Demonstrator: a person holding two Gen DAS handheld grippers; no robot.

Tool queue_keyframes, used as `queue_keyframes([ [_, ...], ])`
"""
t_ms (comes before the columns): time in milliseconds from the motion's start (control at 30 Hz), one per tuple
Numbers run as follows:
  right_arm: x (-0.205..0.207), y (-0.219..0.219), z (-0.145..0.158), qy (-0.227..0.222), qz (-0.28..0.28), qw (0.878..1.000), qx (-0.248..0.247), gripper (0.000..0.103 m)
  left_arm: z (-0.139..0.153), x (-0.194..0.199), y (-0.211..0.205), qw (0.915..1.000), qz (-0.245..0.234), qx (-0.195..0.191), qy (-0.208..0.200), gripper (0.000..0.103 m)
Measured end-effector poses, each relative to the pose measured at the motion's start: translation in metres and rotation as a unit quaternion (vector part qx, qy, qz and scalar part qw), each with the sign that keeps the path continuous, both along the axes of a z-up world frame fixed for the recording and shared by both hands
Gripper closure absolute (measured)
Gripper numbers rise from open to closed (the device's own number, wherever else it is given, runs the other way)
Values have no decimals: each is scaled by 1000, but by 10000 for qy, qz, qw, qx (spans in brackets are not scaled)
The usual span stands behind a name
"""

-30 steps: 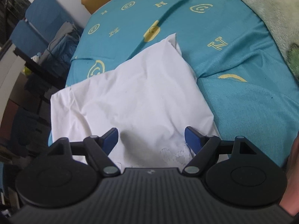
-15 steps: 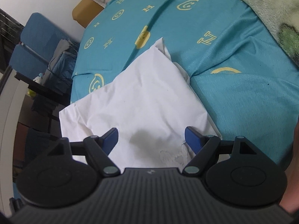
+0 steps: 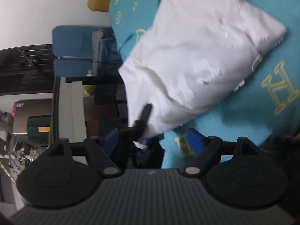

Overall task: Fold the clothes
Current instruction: 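Grasp the folded shirt bundle with both grippers, then carry the folded shirt with both grippers to the bed corner by the wall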

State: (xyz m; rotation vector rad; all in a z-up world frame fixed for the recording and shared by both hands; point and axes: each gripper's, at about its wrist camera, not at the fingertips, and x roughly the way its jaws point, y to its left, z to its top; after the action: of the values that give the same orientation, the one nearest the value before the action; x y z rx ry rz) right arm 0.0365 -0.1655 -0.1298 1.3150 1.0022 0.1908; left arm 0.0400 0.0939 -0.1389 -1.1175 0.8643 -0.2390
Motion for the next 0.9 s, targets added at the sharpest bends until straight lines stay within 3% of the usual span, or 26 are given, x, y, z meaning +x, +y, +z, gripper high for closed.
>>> queue_keyframes([
  [133,3,-14,-14,321,-750,9963,-253,21,2,3,1,9995,92,-258,-146,87],
  [300,-1,-42,-19,421,-1804,9811,-561,23,5,11,-1,9985,142,-471,-222,87],
  [333,2,-42,-20,452,-1831,9801,-620,29,4,12,-2,9984,156,-509,-168,87],
  [400,6,-43,-21,514,-1884,9780,-739,53,-2,18,-2,9982,205,-561,102,86],
  [433,8,-43,-22,530,-1903,9771,-795,58,-6,21,-3,9974,249,-614,290,84],
  [500,10,-40,-22,508,-1913,9761,-894,70,-20,28,-3,9932,387,-862,673,74],
  [567,9,-39,-20,441,-1903,9756,-1006,74,-31,35,-3,9899,410,-1000,917,43],
  [633,8,-39,-17,366,-1898,9749,-1108,77,-38,39,-4,9869,450,-1152,1038,39],
  [733,8,-44,-6,190,-1934,9741,-1161,80,-41,40,-8,9834,516,-1337,1109,46],
  [767,8,-47,0,118,-1941,9736,-1197,81,-38,40,-10,9835,499,-1333,1114,61],
  [800,8,-49,7,47,-1949,9730,-1234,81,-34,42,-10,9837,478,-1350,1086,68],
  [900,10,-59,26,-160,-1959,9713,-1338,82,-8,59,-14,9882,146,-1295,802,78],
])
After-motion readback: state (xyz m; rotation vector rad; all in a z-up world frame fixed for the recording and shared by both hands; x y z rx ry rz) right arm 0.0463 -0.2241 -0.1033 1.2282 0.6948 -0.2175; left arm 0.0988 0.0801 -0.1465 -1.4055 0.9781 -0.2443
